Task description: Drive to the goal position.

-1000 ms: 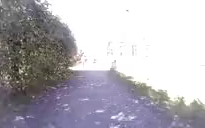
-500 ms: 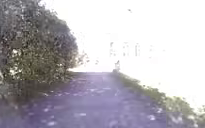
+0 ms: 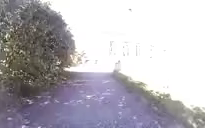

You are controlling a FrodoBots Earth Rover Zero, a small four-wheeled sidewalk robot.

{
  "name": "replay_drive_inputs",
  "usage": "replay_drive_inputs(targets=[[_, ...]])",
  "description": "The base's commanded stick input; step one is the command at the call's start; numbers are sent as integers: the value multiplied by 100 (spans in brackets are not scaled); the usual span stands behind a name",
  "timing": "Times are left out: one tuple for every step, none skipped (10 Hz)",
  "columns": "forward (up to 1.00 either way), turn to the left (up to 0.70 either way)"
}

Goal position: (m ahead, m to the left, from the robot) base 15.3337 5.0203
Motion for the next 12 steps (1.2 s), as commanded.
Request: replay_drive_inputs(targets=[[100,0],[100,0],[100,0],[100,0],[100,0],[100,0],[100,16],[100,35],[100,32],[100,2],[100,0],[100,0]])
